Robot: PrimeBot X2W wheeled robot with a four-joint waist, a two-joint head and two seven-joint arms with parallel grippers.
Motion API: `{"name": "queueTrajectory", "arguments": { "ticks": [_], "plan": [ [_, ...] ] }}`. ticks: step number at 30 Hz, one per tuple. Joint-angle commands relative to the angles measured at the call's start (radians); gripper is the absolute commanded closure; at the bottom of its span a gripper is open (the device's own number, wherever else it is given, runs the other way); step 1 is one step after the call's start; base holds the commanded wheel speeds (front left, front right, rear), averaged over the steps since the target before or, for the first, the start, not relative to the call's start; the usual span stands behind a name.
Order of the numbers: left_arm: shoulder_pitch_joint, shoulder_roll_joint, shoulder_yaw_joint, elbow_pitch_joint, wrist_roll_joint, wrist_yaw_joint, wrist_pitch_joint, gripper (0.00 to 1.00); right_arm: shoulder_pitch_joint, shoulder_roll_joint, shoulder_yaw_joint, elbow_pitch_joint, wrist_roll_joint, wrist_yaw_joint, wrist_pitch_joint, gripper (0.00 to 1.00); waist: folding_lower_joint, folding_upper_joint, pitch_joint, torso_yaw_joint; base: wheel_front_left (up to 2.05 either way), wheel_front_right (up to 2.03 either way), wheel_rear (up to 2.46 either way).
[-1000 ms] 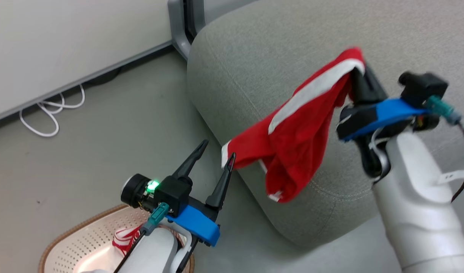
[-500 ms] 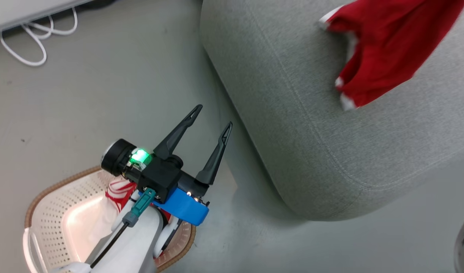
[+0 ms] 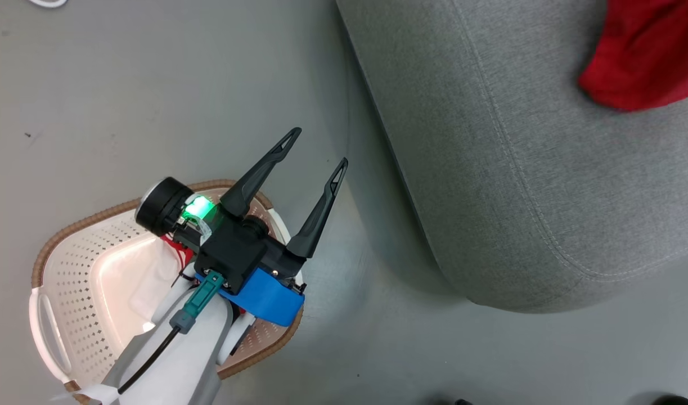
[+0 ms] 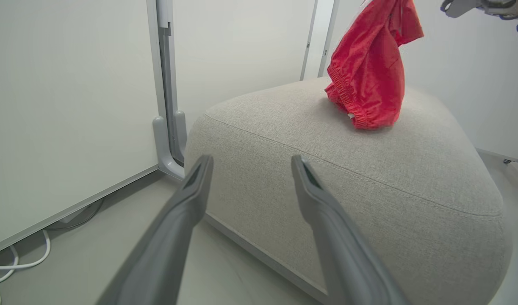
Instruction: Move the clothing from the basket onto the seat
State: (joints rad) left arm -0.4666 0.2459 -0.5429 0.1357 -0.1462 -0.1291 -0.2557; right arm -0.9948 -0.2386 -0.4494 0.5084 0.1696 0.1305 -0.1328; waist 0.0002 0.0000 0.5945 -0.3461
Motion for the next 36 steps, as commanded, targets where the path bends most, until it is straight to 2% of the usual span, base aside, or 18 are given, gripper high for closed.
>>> {"name": "queueTrajectory", "arguments": {
  "ticks": [1,7,17,18,20,21,22,36],
  "plan": [
    [-0.014,0.007,-0.002,-0.009,0.009,0.000,0.005,0.00,0.022,0.010,-0.020,0.024,-0.010,0.000,-0.011,1.00,-0.0002,0.0000,0.015,0.008,0.00,0.00,0.00],
    [-0.002,0.023,-0.007,-0.025,0.005,0.004,0.017,0.00,0.066,0.029,-0.105,0.180,-0.083,0.000,-0.041,1.00,-0.0002,0.0000,0.036,0.010,0.00,0.00,0.00],
    [-0.006,0.026,-0.004,-0.024,-0.012,0.015,0.019,0.00,0.043,0.035,-0.135,0.367,-0.167,0.000,-0.102,1.00,-0.0002,0.0000,0.033,0.011,0.00,0.00,0.00],
    [-0.007,0.024,-0.005,-0.022,-0.013,0.015,0.018,0.00,0.040,0.036,-0.137,0.376,-0.171,0.000,-0.107,0.93,-0.0002,0.0000,0.030,0.012,0.00,0.00,0.00],
    [-0.008,0.020,-0.007,-0.017,-0.018,0.016,0.016,0.00,0.038,0.039,-0.138,0.394,-0.174,0.000,-0.110,0.52,-0.0002,0.0000,0.024,0.013,0.00,0.00,0.00],
    [-0.008,0.018,-0.008,-0.013,-0.020,0.017,0.014,0.00,0.038,0.038,-0.134,0.402,-0.181,0.000,-0.113,0.23,-0.0002,0.0000,0.020,0.015,0.00,0.00,0.00],
    [-0.008,0.016,-0.009,-0.010,-0.022,0.017,0.014,0.00,0.043,0.030,-0.129,0.407,-0.193,0.000,-0.115,0.00,-0.0002,0.0000,0.015,0.017,0.00,0.00,0.00],
    [0.015,-0.045,-0.005,0.090,-0.074,0.019,-0.009,0.00,0.119,0.020,-0.115,0.428,-0.224,0.000,-0.129,0.00,-0.0002,0.0000,-0.109,0.064,0.00,0.00,0.00]
  ]
}}
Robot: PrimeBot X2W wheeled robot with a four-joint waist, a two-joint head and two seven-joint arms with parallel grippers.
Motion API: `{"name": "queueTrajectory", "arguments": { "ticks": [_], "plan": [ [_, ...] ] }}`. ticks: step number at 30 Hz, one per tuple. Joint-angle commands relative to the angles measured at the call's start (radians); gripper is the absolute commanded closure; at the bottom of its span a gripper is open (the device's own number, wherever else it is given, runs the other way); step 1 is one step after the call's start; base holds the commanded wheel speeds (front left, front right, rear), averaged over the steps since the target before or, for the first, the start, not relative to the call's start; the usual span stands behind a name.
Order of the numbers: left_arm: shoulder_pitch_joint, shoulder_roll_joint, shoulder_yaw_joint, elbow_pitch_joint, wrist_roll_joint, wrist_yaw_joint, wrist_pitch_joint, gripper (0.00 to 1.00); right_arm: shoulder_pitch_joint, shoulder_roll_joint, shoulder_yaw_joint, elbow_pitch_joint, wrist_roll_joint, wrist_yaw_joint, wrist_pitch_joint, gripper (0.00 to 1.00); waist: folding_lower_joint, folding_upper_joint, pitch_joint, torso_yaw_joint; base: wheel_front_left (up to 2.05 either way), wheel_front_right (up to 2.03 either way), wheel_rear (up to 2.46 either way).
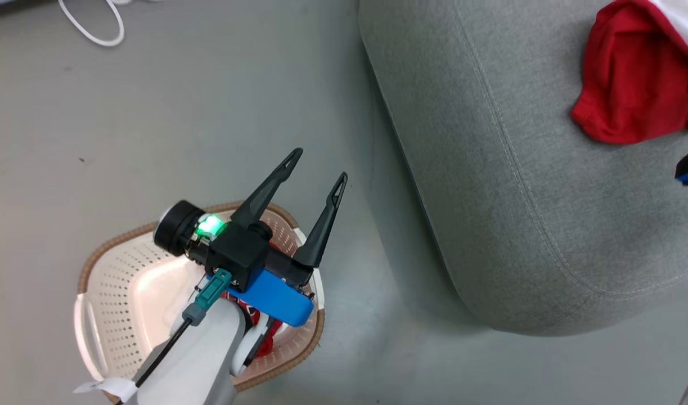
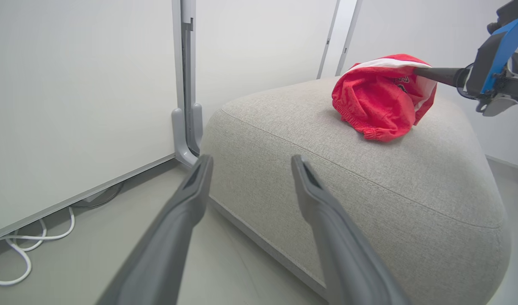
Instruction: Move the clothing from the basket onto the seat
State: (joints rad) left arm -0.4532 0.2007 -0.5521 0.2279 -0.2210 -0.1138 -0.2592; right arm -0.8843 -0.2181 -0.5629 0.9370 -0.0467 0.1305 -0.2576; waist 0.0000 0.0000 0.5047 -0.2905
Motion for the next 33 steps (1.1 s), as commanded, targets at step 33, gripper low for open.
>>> {"name": "queueTrajectory", "arguments": {
  "ticks": [33],
  "plan": [
    [0.256,-0.135,0.268,0.162,-0.006,0.014,-0.007,0.00,0.563,0.116,0.221,-0.436,0.088,0.001,-0.006,0.00,0.0000,0.0000,-0.402,0.182,0.00,0.00,0.00]
  ]
}}
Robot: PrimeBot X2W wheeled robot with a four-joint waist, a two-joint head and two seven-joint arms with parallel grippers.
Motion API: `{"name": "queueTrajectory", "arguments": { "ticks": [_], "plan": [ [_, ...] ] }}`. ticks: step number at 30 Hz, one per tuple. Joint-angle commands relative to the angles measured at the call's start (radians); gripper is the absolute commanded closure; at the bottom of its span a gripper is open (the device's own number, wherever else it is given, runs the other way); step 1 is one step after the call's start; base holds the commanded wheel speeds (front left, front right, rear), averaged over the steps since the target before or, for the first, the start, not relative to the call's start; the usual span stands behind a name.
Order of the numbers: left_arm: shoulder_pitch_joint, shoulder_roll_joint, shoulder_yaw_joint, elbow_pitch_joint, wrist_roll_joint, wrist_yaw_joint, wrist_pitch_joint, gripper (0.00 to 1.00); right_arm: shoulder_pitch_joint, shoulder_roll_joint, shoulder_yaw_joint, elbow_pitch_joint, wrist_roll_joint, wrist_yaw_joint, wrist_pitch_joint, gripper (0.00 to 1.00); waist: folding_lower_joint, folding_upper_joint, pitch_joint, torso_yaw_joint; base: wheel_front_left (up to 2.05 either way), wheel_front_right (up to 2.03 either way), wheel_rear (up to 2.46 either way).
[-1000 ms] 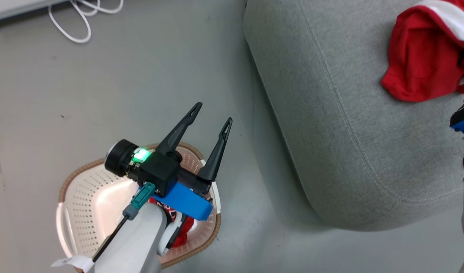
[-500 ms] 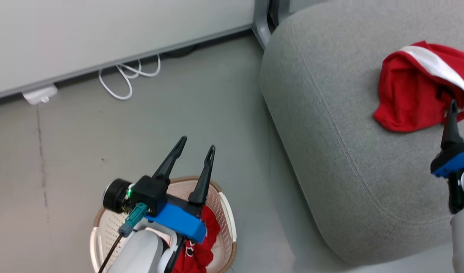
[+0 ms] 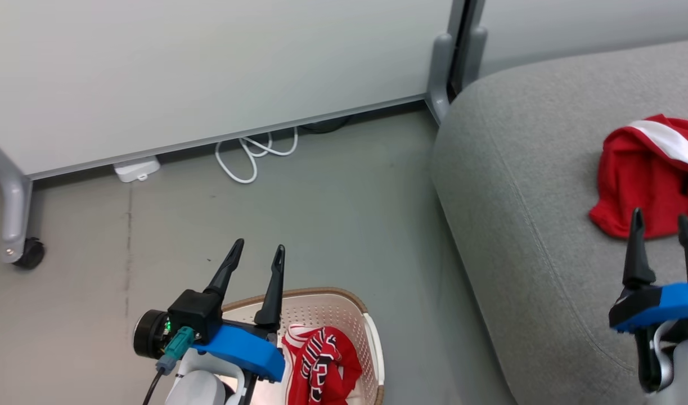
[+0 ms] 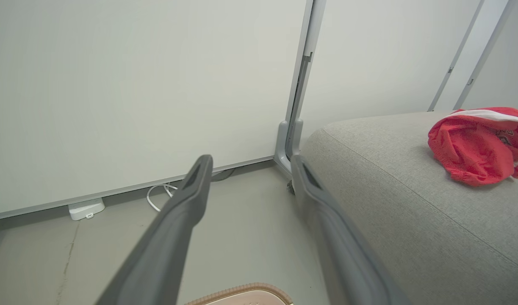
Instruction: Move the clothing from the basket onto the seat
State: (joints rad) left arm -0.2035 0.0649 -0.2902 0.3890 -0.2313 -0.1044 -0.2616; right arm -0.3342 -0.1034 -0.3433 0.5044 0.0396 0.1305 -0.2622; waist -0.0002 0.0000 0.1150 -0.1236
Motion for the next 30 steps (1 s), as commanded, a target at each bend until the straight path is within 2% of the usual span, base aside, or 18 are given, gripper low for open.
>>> {"name": "queueTrajectory", "arguments": {
  "ticks": [1,7,14,23,30],
  "plan": [
    [0.009,-0.001,0.013,0.003,0.005,0.004,-0.005,0.00,0.037,0.007,0.008,-0.029,-0.001,0.001,0.000,0.00,0.0002,0.0000,-0.018,0.023,0.00,0.00,0.00],
    [0.022,-0.009,0.049,0.011,0.015,0.007,-0.005,0.00,0.155,0.040,0.050,-0.161,-0.016,0.001,0.020,0.00,0.0002,0.0000,-0.040,0.080,0.00,0.00,0.00],
    [0.031,-0.012,0.081,0.027,0.031,0.003,-0.005,0.00,0.247,0.053,0.075,-0.261,-0.003,0.001,0.030,0.00,0.0002,0.0000,-0.060,0.147,0.00,0.00,0.00],
    [0.035,-0.014,0.137,0.043,0.043,0.007,-0.005,0.00,0.312,0.053,0.158,-0.329,0.054,0.001,0.046,0.00,0.0002,0.0000,-0.075,0.200,0.00,0.00,0.00],
    [0.044,-0.014,0.170,0.054,0.050,0.001,-0.005,0.00,0.337,0.053,0.179,-0.350,0.070,0.001,0.055,0.00,0.0002,0.0000,-0.084,0.224,0.00,0.00,0.00]
  ]
}}
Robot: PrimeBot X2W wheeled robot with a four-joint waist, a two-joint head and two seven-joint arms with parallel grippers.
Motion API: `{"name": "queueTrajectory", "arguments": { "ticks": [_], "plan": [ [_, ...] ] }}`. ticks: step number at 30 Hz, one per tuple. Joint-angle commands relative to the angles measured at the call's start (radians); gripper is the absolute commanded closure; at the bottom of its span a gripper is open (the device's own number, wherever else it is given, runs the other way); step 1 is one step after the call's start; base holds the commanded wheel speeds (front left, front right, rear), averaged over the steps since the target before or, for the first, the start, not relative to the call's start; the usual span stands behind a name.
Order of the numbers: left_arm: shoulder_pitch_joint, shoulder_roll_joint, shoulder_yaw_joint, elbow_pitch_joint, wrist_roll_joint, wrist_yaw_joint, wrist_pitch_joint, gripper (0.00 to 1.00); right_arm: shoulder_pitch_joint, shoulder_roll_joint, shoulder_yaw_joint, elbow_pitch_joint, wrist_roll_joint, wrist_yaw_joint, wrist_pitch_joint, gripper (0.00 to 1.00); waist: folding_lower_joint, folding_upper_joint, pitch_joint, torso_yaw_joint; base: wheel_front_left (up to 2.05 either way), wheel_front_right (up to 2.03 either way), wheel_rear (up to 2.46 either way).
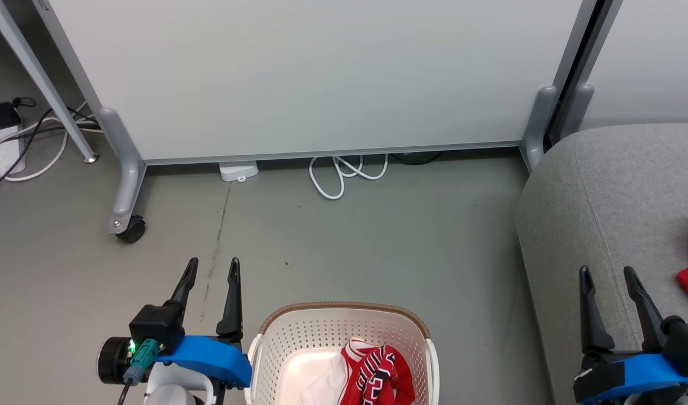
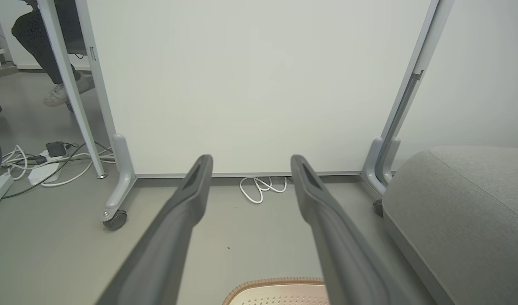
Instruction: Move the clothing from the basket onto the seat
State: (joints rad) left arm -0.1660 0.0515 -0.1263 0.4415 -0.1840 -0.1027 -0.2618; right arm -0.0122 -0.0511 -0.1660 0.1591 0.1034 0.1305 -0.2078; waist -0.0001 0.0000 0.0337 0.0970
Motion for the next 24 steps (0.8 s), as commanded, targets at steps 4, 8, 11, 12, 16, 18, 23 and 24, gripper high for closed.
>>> {"name": "queueTrajectory", "arguments": {
  "ticks": [4,8,11,12,16,18,23,24],
  "plan": [
    [0.017,-0.001,0.015,0.008,0.009,-0.004,-0.005,0.00,0.028,0.001,0.007,-0.004,0.015,0.001,0.004,0.00,0.0001,0.0000,-0.011,0.010,0.00,0.00,0.00],
    [0.019,-0.001,0.019,0.010,0.007,-0.006,-0.005,0.00,0.039,0.001,0.013,-0.004,0.019,0.001,0.008,0.00,0.0001,0.0000,-0.012,0.014,0.00,0.00,0.00],
    [0.020,-0.001,0.018,0.011,0.004,-0.007,-0.005,0.00,0.041,0.001,0.015,-0.007,0.024,0.001,0.011,0.00,0.0001,0.0000,-0.012,0.016,0.00,0.00,0.00],
    [0.019,-0.001,0.018,0.010,0.003,-0.008,-0.005,0.00,0.041,0.001,0.016,-0.008,0.024,0.001,0.012,0.00,0.0001,0.0000,-0.012,0.016,0.00,0.00,0.00],
    [0.015,-0.001,0.013,0.007,0.001,-0.008,-0.005,0.00,0.037,0.001,0.022,-0.014,0.029,0.001,0.015,0.00,0.0001,0.0000,-0.008,0.016,0.00,0.00,0.00],
    [0.014,-0.001,0.012,0.006,0.000,-0.009,-0.005,0.00,0.037,0.001,0.024,-0.017,0.027,0.001,0.016,0.00,0.0001,0.0000,-0.007,0.015,0.00,0.00,0.00],
    [0.010,-0.001,0.007,0.005,-0.001,-0.009,-0.005,0.00,0.035,0.001,0.034,-0.027,0.024,0.001,0.019,0.00,0.0001,0.0000,0.000,0.010,0.00,0.00,0.00],
    [0.011,-0.001,0.006,0.005,-0.002,-0.009,-0.005,0.00,0.035,0.001,0.036,-0.028,0.024,0.001,0.019,0.00,0.0001,0.0000,0.001,0.009,0.00,0.00,0.00]
  ]
}}
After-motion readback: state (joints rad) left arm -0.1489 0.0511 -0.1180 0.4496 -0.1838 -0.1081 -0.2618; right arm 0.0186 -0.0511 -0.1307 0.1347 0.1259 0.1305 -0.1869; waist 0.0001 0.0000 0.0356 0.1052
